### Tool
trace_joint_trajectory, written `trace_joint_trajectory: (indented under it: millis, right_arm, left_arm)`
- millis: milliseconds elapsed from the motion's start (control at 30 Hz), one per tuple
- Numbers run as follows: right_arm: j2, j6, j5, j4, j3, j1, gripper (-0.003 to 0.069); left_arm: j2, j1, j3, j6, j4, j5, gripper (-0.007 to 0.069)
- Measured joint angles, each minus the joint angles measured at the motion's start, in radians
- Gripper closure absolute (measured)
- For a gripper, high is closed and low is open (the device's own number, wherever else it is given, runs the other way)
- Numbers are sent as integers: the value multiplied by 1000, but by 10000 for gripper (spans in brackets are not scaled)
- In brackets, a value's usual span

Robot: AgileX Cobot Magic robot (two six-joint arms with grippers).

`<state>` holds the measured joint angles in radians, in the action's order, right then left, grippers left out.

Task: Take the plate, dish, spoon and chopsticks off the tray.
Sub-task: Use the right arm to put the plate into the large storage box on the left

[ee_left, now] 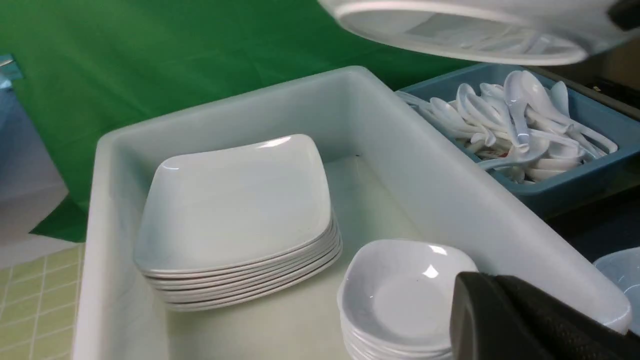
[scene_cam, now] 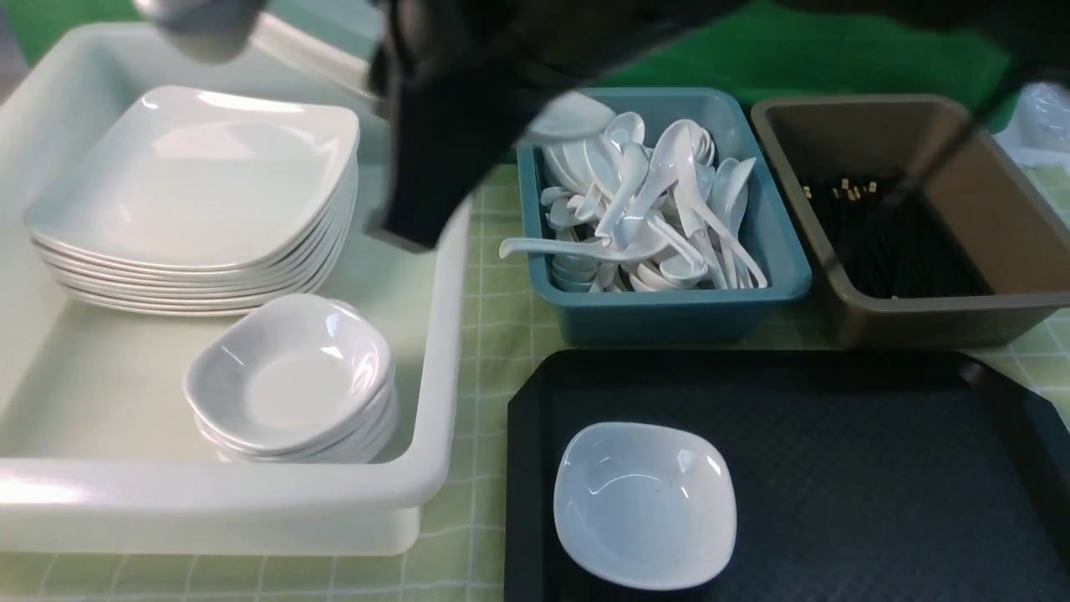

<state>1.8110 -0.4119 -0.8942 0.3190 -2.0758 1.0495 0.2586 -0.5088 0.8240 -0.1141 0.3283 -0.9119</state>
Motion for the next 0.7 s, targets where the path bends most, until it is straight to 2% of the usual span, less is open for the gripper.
trace_joint_trajectory:
  millis: [167, 400, 700]
  right_arm:
    - [256, -185, 172, -27, -185, -1, 603]
    - [490, -234, 375, -42, -273, -65, 603]
    - [629, -302, 484, -62, -274, -122, 603]
  left_arm:
    - [-67, 0, 0, -30, -21, -72, 604]
    - [-72, 0, 0, -29, -71, -101, 604]
    - [-72, 0, 0, 3, -139, -85, 604]
